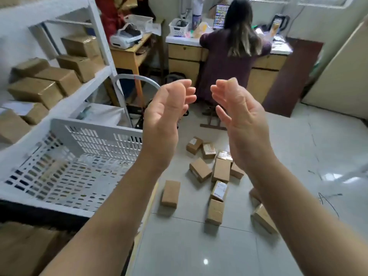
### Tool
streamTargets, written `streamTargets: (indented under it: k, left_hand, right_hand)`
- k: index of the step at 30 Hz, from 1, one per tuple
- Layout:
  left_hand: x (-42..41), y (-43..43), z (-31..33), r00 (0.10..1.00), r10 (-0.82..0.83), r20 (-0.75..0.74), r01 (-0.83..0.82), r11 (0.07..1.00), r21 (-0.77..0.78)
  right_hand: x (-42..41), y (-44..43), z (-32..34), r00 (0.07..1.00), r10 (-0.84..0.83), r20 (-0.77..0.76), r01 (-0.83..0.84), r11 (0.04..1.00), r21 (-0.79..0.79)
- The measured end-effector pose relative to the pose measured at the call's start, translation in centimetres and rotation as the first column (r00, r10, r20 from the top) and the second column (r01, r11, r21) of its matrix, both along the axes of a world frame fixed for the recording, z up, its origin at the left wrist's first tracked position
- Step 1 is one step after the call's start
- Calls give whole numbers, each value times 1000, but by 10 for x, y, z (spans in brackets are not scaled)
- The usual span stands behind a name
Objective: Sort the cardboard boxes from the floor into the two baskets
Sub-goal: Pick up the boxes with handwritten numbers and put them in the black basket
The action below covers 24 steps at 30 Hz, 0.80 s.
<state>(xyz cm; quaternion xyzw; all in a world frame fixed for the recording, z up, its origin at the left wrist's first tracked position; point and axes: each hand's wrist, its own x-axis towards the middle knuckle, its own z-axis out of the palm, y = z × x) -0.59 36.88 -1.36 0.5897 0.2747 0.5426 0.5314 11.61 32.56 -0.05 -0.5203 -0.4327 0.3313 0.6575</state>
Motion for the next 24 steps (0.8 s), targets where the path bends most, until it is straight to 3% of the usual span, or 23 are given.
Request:
streamTargets:
  k: [12,24]
  left_hand:
    - [235,-94,-4,940,-338,-48,337,941,-28]
    - [378,-119,-27,839,-536,-93,528,844,-97]
  right_hand:
    - [230,-139,-9,904,-425,-37,422,904,-71]
    - [350,-201,-37,784,-611,-111,594,789,-157]
